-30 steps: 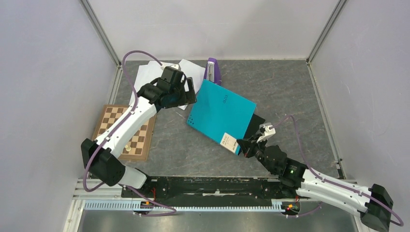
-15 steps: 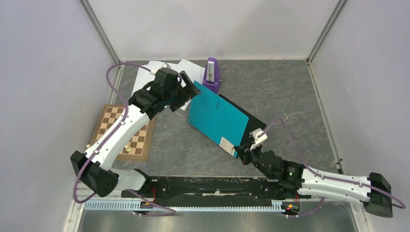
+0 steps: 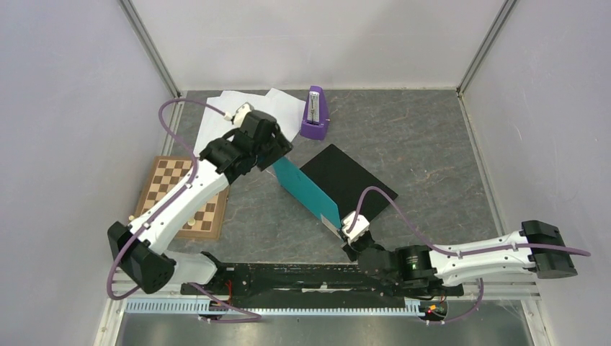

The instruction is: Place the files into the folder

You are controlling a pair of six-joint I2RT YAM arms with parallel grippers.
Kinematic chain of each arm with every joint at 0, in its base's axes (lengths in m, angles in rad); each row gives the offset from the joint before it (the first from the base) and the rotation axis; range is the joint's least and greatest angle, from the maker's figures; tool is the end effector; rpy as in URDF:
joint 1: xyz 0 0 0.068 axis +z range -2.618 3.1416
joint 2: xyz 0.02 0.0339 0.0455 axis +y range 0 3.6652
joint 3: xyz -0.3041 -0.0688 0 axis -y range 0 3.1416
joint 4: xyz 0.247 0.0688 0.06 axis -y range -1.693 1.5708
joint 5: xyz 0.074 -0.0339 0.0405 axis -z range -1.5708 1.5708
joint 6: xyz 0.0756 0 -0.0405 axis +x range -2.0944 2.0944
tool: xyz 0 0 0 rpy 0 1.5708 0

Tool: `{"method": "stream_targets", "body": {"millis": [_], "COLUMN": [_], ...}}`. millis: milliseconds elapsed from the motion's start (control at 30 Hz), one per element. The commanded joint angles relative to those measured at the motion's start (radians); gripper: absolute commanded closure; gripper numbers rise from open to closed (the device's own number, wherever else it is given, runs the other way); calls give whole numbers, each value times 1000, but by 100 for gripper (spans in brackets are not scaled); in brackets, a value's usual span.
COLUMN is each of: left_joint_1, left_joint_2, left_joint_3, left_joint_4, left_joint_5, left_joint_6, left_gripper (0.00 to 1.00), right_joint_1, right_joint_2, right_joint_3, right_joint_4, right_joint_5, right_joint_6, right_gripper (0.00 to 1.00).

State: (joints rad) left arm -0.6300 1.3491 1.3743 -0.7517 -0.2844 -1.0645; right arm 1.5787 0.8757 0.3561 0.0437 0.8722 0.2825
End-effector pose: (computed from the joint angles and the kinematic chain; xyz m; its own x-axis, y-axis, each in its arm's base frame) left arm 0.2614 -0.1644 0.3790 -0.6066 -0.5966 -0.5255 -0.2774 0.7783 -0.5633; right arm 0.0565 0.1789 0.2203 -0.1773 -0.2517 -0.9514 -0.6238 0.7765 -0.0891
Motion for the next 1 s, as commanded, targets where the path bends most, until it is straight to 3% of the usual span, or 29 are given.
{"method": "stream_targets", "body": {"millis": [0, 100, 133, 200, 233, 267, 333, 433, 567, 700, 867, 967], "left_joint_1": [-9, -9, -8, -9, -6, -5, -2, 4, 14, 29, 137, 183], "left_joint_2": [-110, -148, -155, -172, -183, -198, -229, -273, -313, -239, -132, -81], "left_joint_3": [-109, -158, -164, -178, -194, -211, -262, -342, -474, -463, -391, -343], "left_joint_4": [-42, -42, -41, -49, -39, -22, 27, 111, 314, 343, 309, 252], "left_joint_5": [-88, -81, -72, -60, -45, -23, 39, 131, 262, 229, 244, 219], "left_joint_6": [-4, 35, 64, 131, 172, 223, 312, 405, 492, 566, 638, 677], "left_gripper": [37, 56, 63, 75, 76, 81, 86, 88, 88, 90, 90, 92], "right_joint_1": [18, 20, 21, 28, 35, 37, 39, 38, 37, 10, -278, -389], "right_joint_2": [20, 36, 40, 29, 17, -4, -60, -136, -161, -98, 32, 96], "right_joint_3": [59, 77, 86, 100, 105, 108, 116, 144, 192, 218, 219, 213], "right_joint_4": [-4, -15, -23, -40, -41, -73, -102, -155, -187, -203, -252, -236], "right_joint_5": [87, 63, 39, -31, -73, -112, -211, -327, -402, -308, -386, -431], "right_joint_6": [-32, -40, -42, -60, -66, -74, -82, -92, -97, -47, 50, 64], "right_gripper": [100, 99, 90, 58, 42, 32, 18, 7, 2, 2, 2, 3]}}
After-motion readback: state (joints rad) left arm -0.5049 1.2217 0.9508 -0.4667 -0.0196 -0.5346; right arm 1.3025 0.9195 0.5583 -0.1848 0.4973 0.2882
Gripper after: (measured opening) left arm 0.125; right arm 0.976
